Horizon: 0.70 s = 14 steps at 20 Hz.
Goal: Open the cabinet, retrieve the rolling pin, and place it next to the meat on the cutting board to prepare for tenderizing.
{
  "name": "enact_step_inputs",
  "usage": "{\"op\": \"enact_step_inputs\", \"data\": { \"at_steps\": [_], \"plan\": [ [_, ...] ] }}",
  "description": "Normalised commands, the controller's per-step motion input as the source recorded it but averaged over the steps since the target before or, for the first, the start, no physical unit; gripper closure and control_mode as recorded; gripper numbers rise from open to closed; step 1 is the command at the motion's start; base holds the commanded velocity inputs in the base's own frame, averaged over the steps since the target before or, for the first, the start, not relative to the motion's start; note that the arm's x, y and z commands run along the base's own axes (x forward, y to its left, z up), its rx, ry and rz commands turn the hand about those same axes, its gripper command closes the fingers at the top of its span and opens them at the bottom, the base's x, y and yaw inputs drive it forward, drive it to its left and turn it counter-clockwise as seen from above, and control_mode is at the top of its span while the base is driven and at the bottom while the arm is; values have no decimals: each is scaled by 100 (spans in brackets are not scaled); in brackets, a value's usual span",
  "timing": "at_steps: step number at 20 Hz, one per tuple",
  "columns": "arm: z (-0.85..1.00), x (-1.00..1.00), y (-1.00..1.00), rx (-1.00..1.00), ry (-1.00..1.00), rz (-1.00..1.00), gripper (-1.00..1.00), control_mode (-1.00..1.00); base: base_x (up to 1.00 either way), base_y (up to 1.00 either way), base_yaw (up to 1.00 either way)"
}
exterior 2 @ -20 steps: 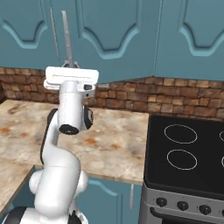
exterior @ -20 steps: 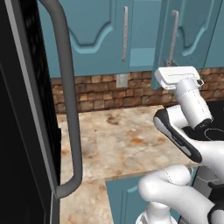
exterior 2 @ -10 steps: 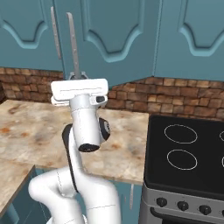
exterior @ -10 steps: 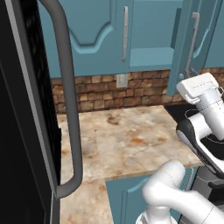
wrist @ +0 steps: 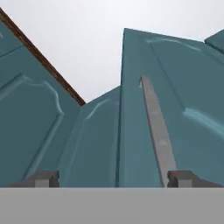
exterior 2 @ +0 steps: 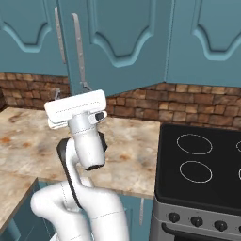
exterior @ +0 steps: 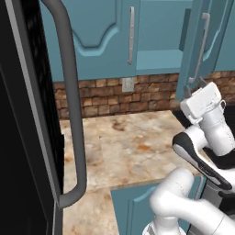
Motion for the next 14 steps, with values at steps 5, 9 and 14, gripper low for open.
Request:
{"op": "enact_step_inputs", "data": {
  "at_steps": [5, 9, 14],
  "plan": [
    [12, -100, 8, -4, -34, 2, -100, -100, 0, 0, 0],
    [20, -100, 32, -5, -38, -3, -100, -100, 0, 0, 0],
    [17, -76, 55, -8, -20, -18, -100, -100, 0, 0, 0]
  ]
}}
